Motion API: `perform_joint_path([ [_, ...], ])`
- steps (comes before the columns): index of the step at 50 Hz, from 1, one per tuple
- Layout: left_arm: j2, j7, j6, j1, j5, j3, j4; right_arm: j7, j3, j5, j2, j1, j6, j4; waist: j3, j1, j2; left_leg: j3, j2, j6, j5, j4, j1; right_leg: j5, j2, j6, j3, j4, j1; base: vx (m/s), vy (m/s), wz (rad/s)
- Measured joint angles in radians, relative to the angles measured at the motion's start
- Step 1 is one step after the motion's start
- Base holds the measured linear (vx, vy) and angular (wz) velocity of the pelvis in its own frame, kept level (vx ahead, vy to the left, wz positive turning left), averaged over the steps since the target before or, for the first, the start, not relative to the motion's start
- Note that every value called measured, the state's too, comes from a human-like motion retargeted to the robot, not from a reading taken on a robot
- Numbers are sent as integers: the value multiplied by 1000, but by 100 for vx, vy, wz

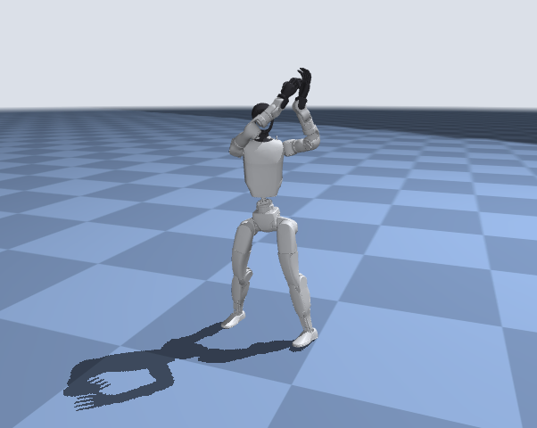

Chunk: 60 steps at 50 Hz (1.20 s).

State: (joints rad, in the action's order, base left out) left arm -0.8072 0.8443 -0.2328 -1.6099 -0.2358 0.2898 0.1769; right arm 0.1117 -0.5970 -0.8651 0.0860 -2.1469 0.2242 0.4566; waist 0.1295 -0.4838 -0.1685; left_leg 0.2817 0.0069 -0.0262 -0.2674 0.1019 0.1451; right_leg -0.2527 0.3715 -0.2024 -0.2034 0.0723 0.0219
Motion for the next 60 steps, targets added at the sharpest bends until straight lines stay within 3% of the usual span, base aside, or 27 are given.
perform_joint_path([
  [6, 11, -93, 15, 154, -23, -38, -41, 30, -22, 78, 81, 147, -16, -82, -7, 30, -3, 30, 12, 25, 4, 43, 29, 5, -29, 13, -30, -35, -26, -7, -10, 17],
  [10, 52, -198, 14, 329, -76, -70, -84, 37, 13, 184, 122, 321, -51, -135, -49, 49, 18, 50, 19, 46, 8, 60, 50, 8, -43, 19, -46, -26, -23, -19, -7, 27],
  [13, 121, -284, 24, 522, -139, -104, -132, 50, 51, 283, 123, 517, -81, -185, -98, 77, 41, -46, 54, 66, 4, 74, 69, 6, -47, 29, -55, 1, -2, -24, -3, 29],
  [20, 401, -428, 55, 905, -400, -84, -106, 147, 84, 438, 78, 1026, -103, -205, -287, 232, 57, -503, 196, 62, -16, 111, 107, 2, -33, 59, -113, 65, 62, -25, 6, 54],
  [25, 585, -438, 18, 1095, -640, -27, -40, 181, 75, 436, 46, 1307, -90, -183, -487, 390, 15, -764, 282, 52, -52, 232, 175, 15, -11, 61, -168, 83, 107, -25, 16, 65],
  [28, 655, -422, -22, 1185, -702, 21, -21, 207, 65, 464, 42, 1440, -77, -205, -607, 466, -24, -786, 337, 45, -48, 340, 270, 10, -12, 58, -191, 119, 159, -23, 23, 44],
  [33, 734, -368, -76, 1311, -720, 129, 51, 282, 47, 481, 6, 1644, -61, -190, -649, 515, -89, -658, 365, 22, -84, 586, 572, -34, 32, 28, -230, 270, 336, -9, 33, 46],
  [38, 754, -332, -72, 1362, -837, 208, 125, 395, 33, 452, -50, 1718, -70, -96, -650, 427, -68, -592, 339, 48, -203, 875, 744, -80, 153, 0, -243, 463, 393, 21, 53, 57],
  [43, 600, -343, -61, 1309, -1027, 278, 56, 479, 16, 494, -86, 1641, -93, -60, -631, 301, 24, -602, 272, 98, -342, 998, 651, -8, 257, 78, -300, 546, 255, 42, 67, 48],
  [45, 482, -350, -70, 1249, -1094, 316, -15, 484, 8, 497, -88, 1571, -101, -80, -588, 290, 65, -599, 225, 105, -378, 977, 585, 10, 248, 105, -270, 559, 214, 47, 69, 86],
  [48, 268, -340, -104, 1126, -1154, 377, -157, 468, -19, 450, -71, 1413, -110, -145, -467, 328, 117, -580, 128, 105, -387, 830, 472, -16, 129, 109, -107, 527, 222, 50, 67, 112],
  [50, 128, -333, -137, 1034, -1142, 412, -254, 459, -47, 416, -41, 1282, -110, -204, -373, 365, 153, -571, 60, 93, -351, 661, 370, -17, 27, 105, -4, 455, 234, 52, 66, 101],
  [52, 3, -331, -174, 940, -1078, 434, -337, 451, -85, 412, 5, 1129, -107, -265, -285, 396, 184, -556, -7, 62, -244, 483, 258, 44, -57, 106, 65, 340, 233, 54, 66, 82],
  [55, -153, -348, -210, 810, -911, 440, -416, 453, -140, 467, 81, 910, -97, -349, -169, 431, 189, -481, -117, -31, 26, 353, 141, 161, -140, 96, 161, 149, 200, 60, 62, 87],
  [58, -268, -355, -196, 633, -758, 414, -426, 436, -193, 542, 156, 654, -126, -391, -88, 468, 82, -444, -236, -47, 257, 425, 163, 285, -122, 40, 303, 29, 204, 66, 62, 113],
  [60, -334, -379, -173, 492, -676, 398, -401, 422, -212, 574, 203, 489, -134, -399, -65, 485, 3, -540, -208, -24, 266, 504, 184, 322, -111, -13, 378, -9, 201, 66, 56, 107],
])
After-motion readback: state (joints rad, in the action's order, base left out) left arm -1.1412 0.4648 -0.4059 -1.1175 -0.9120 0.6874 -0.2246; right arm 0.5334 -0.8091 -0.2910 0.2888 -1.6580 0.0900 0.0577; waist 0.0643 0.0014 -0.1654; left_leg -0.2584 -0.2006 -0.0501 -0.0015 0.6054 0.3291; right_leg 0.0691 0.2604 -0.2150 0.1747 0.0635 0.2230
